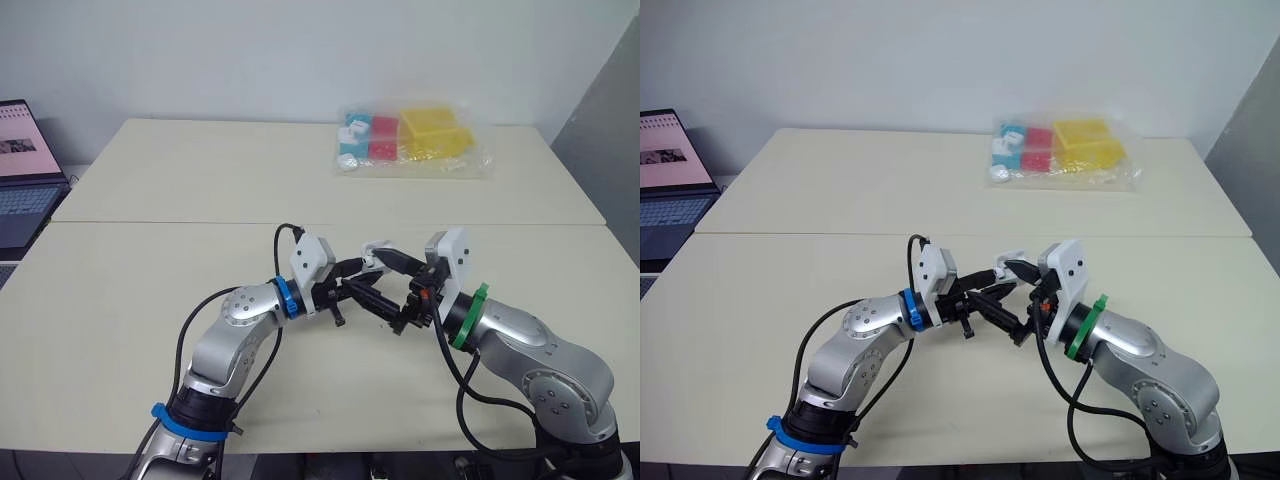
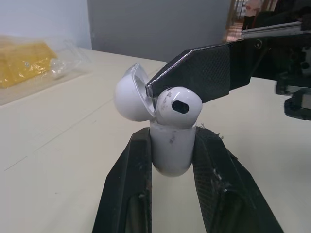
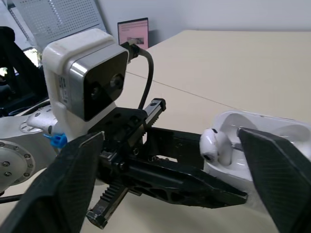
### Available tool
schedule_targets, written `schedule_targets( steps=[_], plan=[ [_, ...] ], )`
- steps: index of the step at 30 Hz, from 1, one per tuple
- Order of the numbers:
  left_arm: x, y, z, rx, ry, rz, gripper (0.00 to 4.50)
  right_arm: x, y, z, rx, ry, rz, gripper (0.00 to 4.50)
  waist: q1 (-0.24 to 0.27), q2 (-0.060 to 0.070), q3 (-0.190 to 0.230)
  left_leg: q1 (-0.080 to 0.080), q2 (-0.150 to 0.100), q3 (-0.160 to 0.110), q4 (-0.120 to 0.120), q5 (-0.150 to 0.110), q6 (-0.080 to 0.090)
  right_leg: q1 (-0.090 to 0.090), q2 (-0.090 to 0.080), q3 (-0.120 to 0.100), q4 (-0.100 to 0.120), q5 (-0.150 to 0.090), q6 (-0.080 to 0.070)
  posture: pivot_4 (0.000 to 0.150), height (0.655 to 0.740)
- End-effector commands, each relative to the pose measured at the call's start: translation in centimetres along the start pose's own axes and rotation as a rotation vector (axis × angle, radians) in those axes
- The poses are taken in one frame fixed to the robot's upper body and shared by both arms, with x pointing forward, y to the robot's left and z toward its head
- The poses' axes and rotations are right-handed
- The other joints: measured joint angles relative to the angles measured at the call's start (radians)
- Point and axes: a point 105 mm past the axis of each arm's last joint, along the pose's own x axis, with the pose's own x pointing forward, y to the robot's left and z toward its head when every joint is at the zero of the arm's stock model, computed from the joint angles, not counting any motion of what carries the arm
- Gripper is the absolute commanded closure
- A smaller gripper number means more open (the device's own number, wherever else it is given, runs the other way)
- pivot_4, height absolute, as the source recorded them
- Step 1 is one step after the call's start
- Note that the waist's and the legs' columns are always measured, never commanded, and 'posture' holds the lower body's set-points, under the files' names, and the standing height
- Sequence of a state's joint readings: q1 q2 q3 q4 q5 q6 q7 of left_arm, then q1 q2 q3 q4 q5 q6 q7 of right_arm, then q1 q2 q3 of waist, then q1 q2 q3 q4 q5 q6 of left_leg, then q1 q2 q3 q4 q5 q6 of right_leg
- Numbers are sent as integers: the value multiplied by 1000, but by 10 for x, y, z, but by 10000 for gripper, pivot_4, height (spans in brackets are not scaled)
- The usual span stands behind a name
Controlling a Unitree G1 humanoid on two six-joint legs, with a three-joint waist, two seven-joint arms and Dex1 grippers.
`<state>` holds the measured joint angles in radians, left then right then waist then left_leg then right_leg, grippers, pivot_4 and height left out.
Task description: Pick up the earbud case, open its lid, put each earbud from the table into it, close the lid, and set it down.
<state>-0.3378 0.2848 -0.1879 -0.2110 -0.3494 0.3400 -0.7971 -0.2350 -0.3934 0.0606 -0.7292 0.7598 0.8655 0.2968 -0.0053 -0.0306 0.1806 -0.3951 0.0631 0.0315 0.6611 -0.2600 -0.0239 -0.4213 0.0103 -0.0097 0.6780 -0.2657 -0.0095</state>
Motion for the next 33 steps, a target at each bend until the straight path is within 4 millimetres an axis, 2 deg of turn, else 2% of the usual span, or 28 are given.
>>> schedule_targets(
  steps=[1,4,13,20,26,33],
  plan=[
    [3,-7,28,67,-108,-43,37016,-5,-9,1,-23,15,-47,0,0,0,0,0,0,0,0,0,0,0,0,0,0,0,0,1500,7400],
    [2,-6,28,63,-106,-35,37016,-9,-8,5,-44,14,-35,0,0,0,0,0,0,0,0,0,0,0,0,0,0,0,0,1500,7400],
    [1,-5,26,57,-102,-34,37016,-29,0,36,-151,15,62,0,1,0,0,0,0,0,0,0,0,0,0,0,0,0,0,1500,7400],
    [1,-6,26,51,-97,-48,37016,-22,-12,61,-308,-29,-30,0,-1,0,0,0,0,0,0,0,0,0,0,0,0,0,0,1500,7400],
    [1,-6,26,52,-91,-61,37016,-9,-11,55,-404,14,-46,0,1,0,0,-2,0,0,0,0,0,-1,0,-1,-1,0,0,1500,7400],
    [1,-7,26,51,-88,-66,37016,-7,-16,49,-454,32,-69,0,1,0,0,-2,0,0,0,0,0,-1,0,-1,-2,0,0,1500,7400]
  ],
)
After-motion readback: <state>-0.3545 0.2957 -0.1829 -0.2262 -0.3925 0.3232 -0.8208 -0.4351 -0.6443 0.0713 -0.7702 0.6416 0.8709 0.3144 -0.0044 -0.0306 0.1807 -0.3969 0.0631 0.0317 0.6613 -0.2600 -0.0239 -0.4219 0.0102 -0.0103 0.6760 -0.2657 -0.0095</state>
